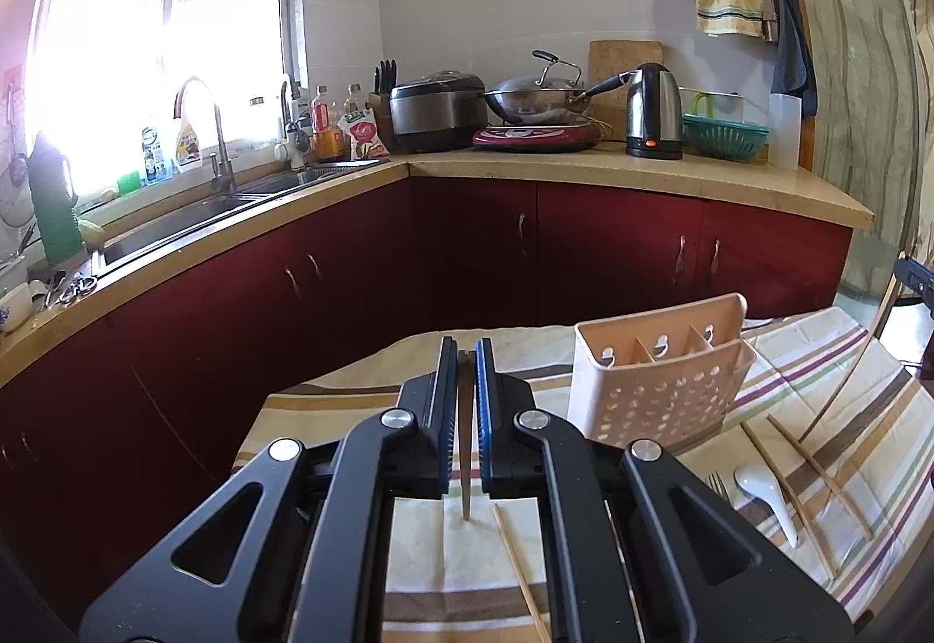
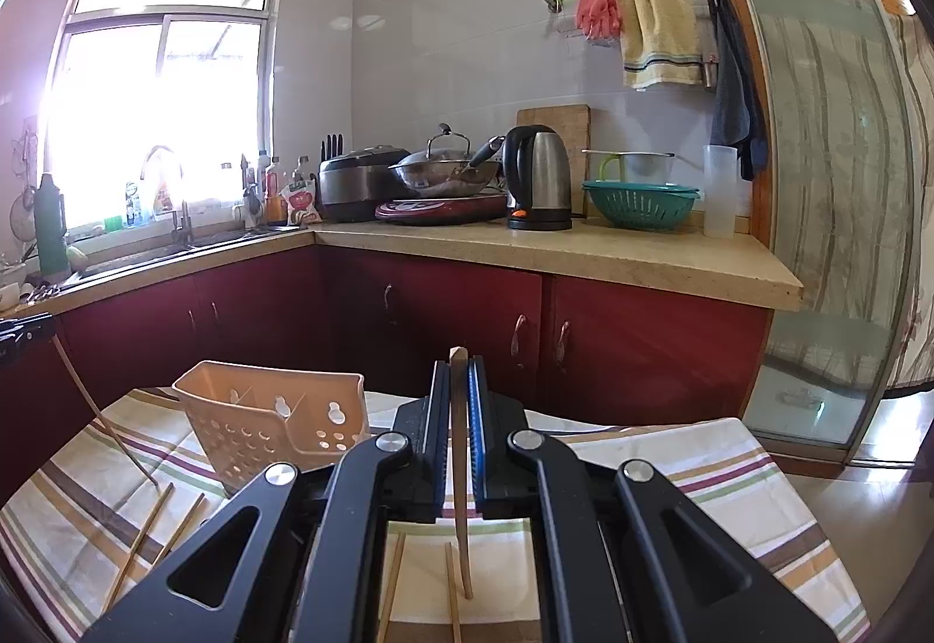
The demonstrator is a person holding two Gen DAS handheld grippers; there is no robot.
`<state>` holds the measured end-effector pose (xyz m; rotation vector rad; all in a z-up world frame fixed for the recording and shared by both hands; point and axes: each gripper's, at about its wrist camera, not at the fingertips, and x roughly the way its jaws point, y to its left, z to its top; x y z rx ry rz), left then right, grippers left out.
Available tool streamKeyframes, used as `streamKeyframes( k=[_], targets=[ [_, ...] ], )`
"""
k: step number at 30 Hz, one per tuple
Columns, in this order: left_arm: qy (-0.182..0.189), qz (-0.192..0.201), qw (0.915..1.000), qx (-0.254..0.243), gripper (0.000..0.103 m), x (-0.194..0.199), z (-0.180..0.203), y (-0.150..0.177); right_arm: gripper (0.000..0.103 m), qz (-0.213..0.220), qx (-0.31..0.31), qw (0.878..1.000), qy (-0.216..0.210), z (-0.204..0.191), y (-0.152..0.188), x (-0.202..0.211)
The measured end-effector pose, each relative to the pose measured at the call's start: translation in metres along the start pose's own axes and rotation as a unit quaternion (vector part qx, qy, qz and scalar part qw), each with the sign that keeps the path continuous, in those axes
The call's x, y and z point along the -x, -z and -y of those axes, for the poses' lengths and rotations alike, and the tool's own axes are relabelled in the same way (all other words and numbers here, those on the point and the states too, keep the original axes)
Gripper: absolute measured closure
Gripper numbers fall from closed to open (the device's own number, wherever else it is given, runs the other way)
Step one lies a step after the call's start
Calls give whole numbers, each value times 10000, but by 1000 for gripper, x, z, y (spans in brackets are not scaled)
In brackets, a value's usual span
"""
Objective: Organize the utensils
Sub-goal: 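Lift both held chopsticks and carry them toward the beige caddy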
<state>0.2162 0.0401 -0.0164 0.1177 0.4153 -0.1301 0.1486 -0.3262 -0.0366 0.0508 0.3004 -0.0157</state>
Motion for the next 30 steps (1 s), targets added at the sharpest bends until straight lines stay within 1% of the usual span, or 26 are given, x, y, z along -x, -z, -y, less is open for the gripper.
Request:
streamKeyframes(
  k=[8,15,24,30],
  targets=[
    [0,-23,9999,147,96,-16,-9,-9,96,-77,57,10000,-1,-5,-7,-13],
    [-23,-31,9999,164,96,-17,-11,-11,96,-74,56,10000,18,-5,-9,-12],
    [-26,115,9997,205,96,2,-10,-9,96,141,52,9999,-4,-7,-17,9],
    [67,234,9995,207,96,20,-6,-16,96,303,-1,9994,-152,-10,-29,23]
  ],
)
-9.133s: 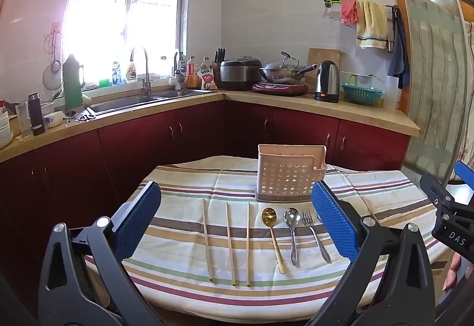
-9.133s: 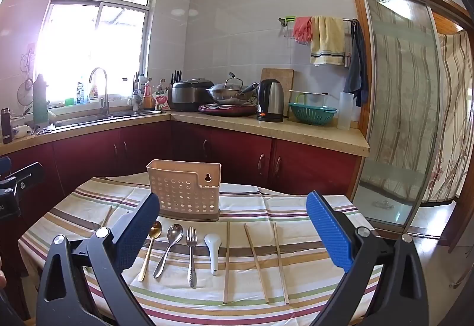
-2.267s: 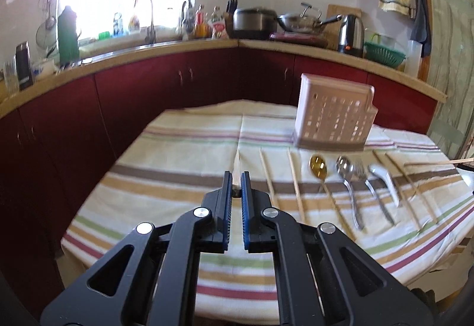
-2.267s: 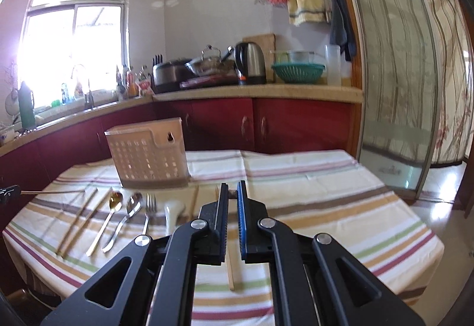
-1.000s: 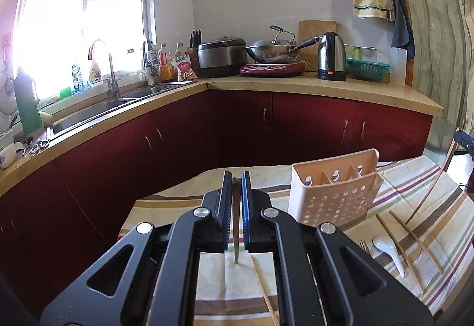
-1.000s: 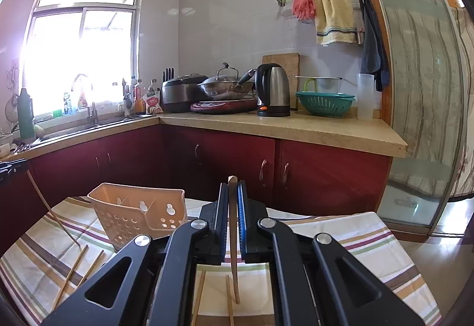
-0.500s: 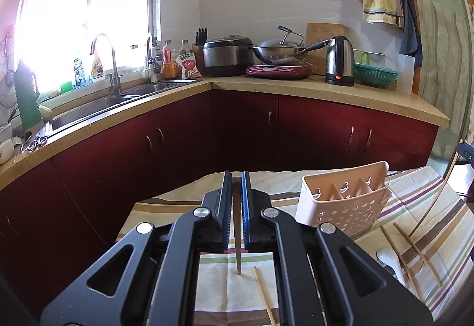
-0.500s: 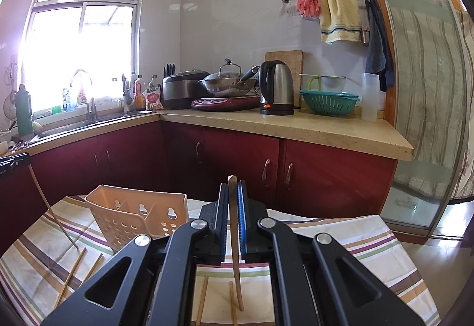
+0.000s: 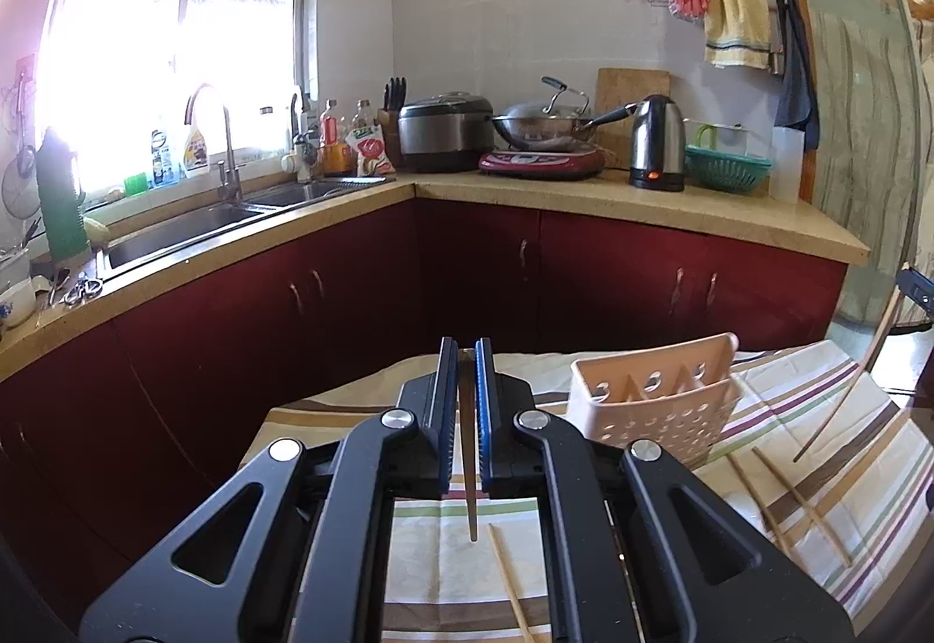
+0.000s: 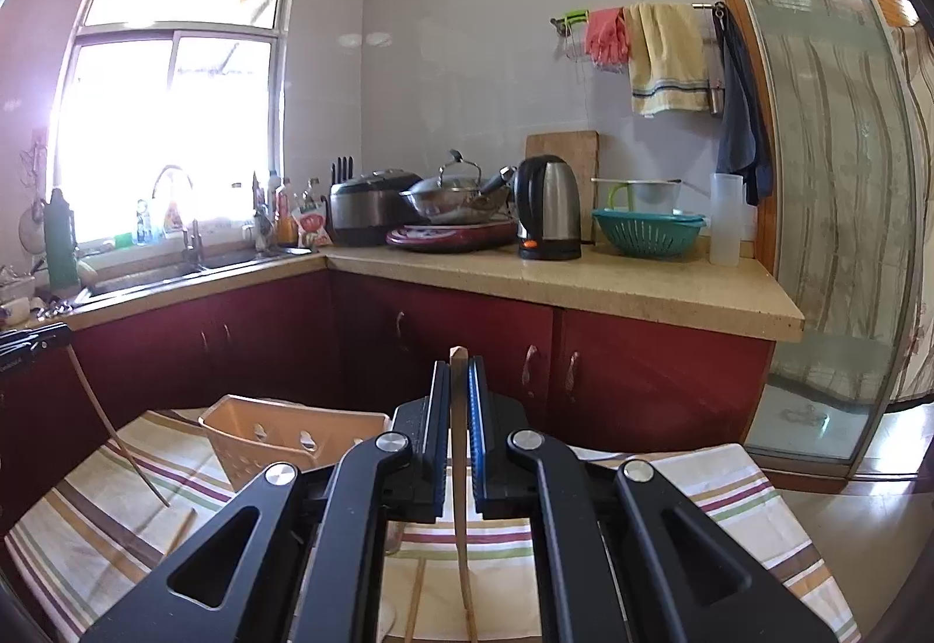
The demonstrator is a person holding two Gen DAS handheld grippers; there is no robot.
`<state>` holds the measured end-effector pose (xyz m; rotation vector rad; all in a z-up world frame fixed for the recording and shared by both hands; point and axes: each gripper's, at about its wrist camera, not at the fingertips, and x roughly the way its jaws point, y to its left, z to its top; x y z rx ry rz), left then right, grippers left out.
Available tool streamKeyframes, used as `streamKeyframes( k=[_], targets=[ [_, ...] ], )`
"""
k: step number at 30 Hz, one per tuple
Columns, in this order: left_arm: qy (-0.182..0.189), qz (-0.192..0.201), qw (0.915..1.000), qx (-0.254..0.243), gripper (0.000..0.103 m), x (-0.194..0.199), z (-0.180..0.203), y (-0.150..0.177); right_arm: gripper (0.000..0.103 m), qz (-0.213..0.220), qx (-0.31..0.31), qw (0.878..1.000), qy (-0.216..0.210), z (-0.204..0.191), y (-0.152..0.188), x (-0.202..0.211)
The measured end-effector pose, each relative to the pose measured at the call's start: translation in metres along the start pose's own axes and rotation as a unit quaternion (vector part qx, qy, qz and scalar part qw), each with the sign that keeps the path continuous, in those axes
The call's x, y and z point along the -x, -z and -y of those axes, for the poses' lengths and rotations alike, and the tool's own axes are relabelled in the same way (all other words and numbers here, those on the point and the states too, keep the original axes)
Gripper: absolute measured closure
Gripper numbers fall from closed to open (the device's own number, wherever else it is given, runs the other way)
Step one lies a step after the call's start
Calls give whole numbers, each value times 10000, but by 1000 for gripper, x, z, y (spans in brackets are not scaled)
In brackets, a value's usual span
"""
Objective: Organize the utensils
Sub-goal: 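Lower the chopsticks upright into the caddy and open both tools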
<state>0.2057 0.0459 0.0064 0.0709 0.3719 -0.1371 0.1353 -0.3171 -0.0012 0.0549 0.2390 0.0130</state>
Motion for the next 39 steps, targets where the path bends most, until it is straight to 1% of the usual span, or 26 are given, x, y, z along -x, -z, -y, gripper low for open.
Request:
streamKeyframes(
  k=[6,11,14,18,23,27,30,35,39],
  targets=[
    [267,172,9995,-2,96,22,6,-28,96,227,-65,9993,-295,-6,-27,11],
    [467,450,9979,-79,96,39,18,-60,96,488,-25,9973,-541,-17,-53,14],
    [545,629,9965,-113,96,43,27,-78,96,609,20,9962,-627,-25,-65,12],
    [684,777,9946,-76,96,40,39,-97,96,767,2,9941,-766,-34,-81,4],
    [837,860,9928,14,96,24,55,-112,96,908,-87,9916,-914,-43,-95,-10],
    [876,790,9930,73,96,2,65,-115,96,891,-170,9911,-970,-49,-97,-30],
    [871,679,9938,93,96,-14,68,-114,96,763,-262,9919,-982,-50,-94,-49],
    [886,245,9957,86,96,-54,70,-99,96,391,-308,9945,-920,-52,-76,-82],
    [853,-156,9961,167,96,-87,69,-80,96,-38,-442,9954,-847,-47,-54,-113]
  ],
)
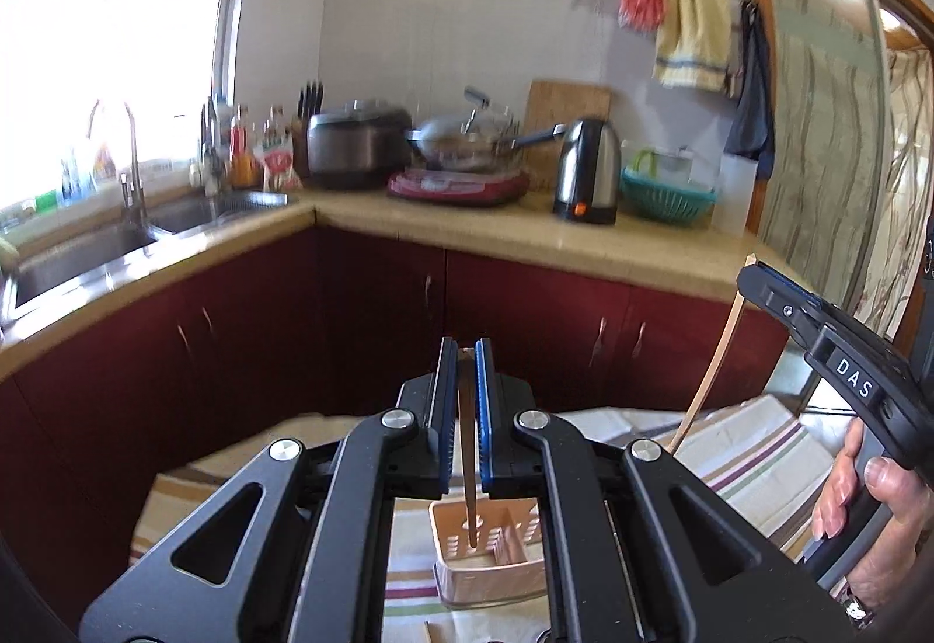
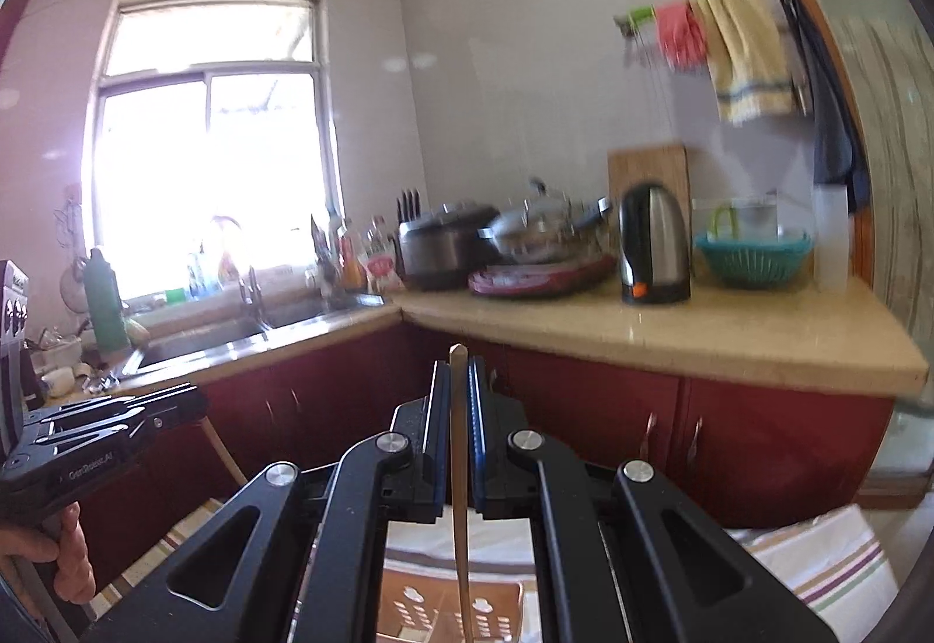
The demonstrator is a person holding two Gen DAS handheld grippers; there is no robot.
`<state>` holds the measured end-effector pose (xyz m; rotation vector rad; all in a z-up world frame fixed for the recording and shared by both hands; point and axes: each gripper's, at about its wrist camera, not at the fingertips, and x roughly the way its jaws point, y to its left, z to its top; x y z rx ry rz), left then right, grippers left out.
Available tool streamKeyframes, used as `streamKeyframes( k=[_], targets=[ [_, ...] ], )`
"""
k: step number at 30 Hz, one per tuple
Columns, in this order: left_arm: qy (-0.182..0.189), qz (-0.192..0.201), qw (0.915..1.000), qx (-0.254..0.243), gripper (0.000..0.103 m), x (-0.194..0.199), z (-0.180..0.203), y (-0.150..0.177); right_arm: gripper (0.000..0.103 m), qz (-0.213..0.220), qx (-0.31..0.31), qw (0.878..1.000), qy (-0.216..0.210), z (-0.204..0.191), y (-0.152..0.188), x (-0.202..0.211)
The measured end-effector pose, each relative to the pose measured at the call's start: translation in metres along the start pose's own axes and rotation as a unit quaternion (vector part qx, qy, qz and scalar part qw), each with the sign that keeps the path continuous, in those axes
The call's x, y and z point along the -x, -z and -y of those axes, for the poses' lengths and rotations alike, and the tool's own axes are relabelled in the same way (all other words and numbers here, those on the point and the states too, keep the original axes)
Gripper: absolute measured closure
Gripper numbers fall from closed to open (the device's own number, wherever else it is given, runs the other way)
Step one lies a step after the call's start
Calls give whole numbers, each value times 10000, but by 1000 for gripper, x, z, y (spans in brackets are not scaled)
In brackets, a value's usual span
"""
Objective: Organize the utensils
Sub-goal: 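Lower the chopsticks upright into the caddy and open both tools, then withdraw both tools from the caddy back toward the remaining chopsticks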
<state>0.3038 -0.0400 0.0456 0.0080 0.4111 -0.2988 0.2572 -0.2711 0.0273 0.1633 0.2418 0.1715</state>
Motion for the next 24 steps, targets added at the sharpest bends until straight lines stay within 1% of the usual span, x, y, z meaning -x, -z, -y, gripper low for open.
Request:
streamKeyframes(
  k=[3,5,7,10,12,13,14,15,16,17,18,19,20,22,24],
  targets=[
    [-29,-271,9996,121,96,-24,-9,16,96,-299,-113,9995,81,9,16,-19],
    [-58,-383,9991,174,96,-38,-14,22,96,-470,-168,9987,108,14,25,-30],
    [-124,-413,9988,225,96,-48,-18,27,96,-658,-252,9974,122,20,33,-43],
    [-116,-523,9982,284,96,-60,-23,31,95,-801,-342,9961,163,27,40,-54],
    [-112,-573,9978,321,90,-66,-26,34,95,-848,-327,9957,186,29,43,-60],
    [-115,-579,9977,321,82,-69,-26,35,94,-840,-299,9958,218,29,43,-60],
    [-138,-570,9978,316,72,-70,-27,35,92,-860,-259,9957,224,29,44,-63],
    [-160,-557,9978,314,68,-71,-27,35,91,-879,-239,9956,218,29,45,-62],
    [-158,-554,9978,323,63,-71,-27,37,86,-884,-245,9955,223,29,46,-63],
    [-145,-569,9977,336,60,-72,-27,38,77,-872,-266,9956,228,29,47,-63],
    [-146,-582,9976,341,58,-74,-27,38,73,-861,-283,9956,240,31,46,-64],
    [-145,-587,9976,342,55,-74,-26,40,66,-844,-299,9957,242,32,46,-64],
    [-151,-589,9976,331,50,-74,-25,40,62,-820,-312,9958,248,32,47,-61],
    [-183,-570,9977,324,43,-72,-24,41,59,-798,-300,9960,256,32,47,-59],
    [-182,-536,9979,305,41,-68,-22,41,57,-761,-266,9964,275,31,46,-56]
  ],
)
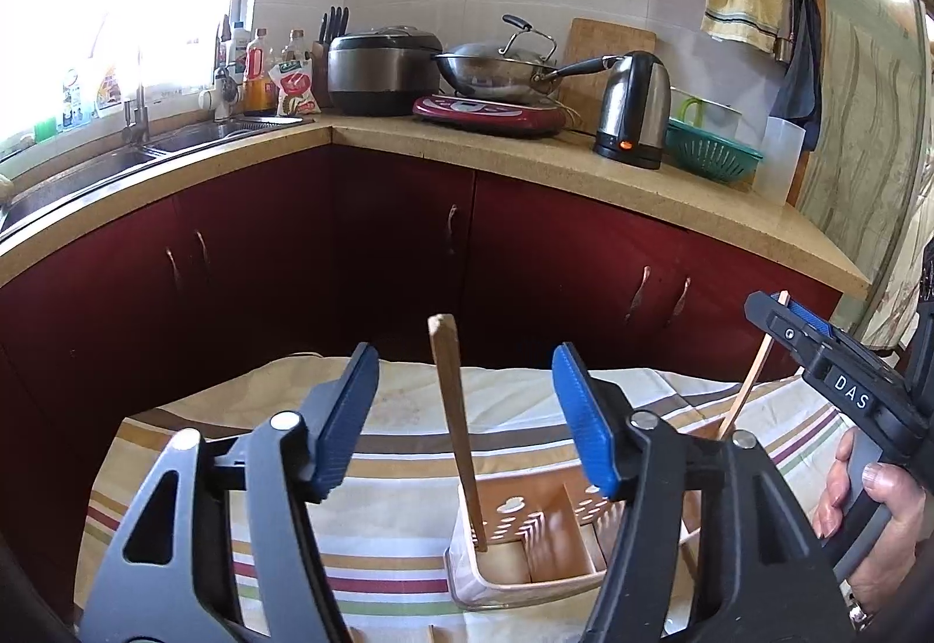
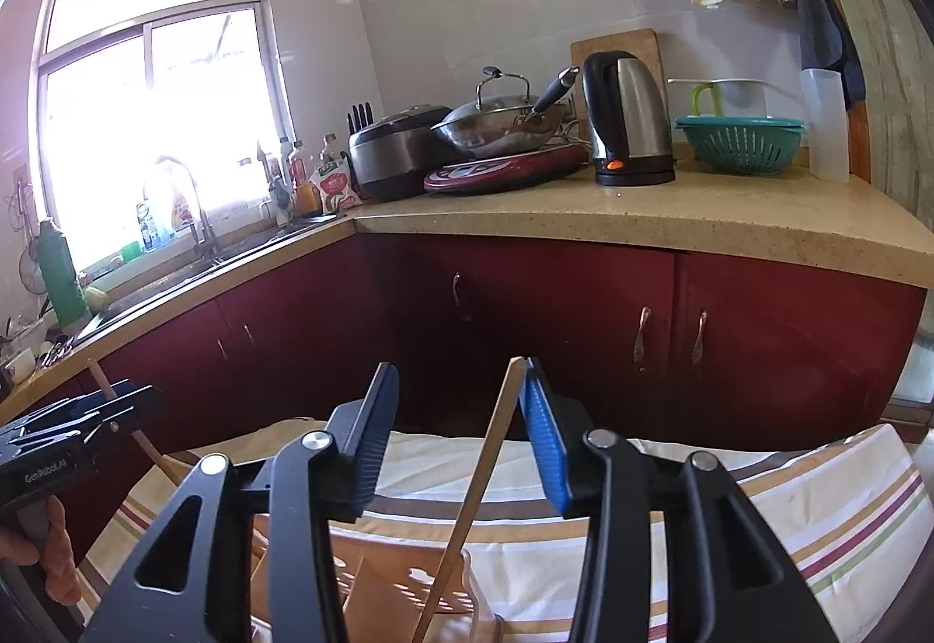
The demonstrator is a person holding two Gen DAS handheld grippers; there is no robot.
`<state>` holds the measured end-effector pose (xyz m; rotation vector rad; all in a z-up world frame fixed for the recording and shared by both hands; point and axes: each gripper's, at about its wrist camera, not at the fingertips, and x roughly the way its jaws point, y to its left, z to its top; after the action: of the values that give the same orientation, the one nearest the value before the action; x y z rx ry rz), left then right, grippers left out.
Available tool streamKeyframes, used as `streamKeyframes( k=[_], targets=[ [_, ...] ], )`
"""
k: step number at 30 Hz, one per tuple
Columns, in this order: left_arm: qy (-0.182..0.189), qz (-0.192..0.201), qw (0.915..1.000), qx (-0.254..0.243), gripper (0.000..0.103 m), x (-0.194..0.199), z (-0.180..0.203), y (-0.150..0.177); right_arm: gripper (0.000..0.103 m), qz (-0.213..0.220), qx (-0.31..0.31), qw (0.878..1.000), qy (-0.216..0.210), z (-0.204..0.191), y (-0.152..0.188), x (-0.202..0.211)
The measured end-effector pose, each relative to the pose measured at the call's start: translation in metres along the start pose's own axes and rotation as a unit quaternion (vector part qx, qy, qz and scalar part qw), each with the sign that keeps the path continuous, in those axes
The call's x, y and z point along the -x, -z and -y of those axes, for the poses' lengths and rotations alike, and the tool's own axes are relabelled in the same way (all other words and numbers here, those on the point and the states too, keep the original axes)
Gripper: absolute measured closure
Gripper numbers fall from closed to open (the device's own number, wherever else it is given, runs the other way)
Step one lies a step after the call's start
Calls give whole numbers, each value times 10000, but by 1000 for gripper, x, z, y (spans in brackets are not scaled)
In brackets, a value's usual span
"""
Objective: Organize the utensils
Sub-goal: 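Withdraw both tools from the caddy back toward the remaining chopsticks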
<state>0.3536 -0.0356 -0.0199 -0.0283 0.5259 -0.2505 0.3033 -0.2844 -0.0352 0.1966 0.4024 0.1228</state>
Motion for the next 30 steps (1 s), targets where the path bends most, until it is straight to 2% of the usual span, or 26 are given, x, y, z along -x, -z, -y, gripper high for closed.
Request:
streamKeyframes(
  k=[2,8,10,18,23,30],
  targets=[
    [-37,56,10000,-25,31,6,1,0,55,51,36,10000,18,0,0,5],
    [-266,367,9989,-142,17,35,8,2,46,302,194,9993,101,-4,-3,35],
    [-311,451,9983,-197,15,43,10,3,44,328,231,9991,120,-4,-2,39],
    [-423,429,9980,-193,14,61,9,17,44,356,263,9988,213,1,8,64],
    [-547,545,9970,-29,12,89,5,48,44,304,251,9988,292,8,35,94],
    [-675,536,9960,216,12,119,2,115,44,185,322,9965,746,27,108,146]
  ],
)
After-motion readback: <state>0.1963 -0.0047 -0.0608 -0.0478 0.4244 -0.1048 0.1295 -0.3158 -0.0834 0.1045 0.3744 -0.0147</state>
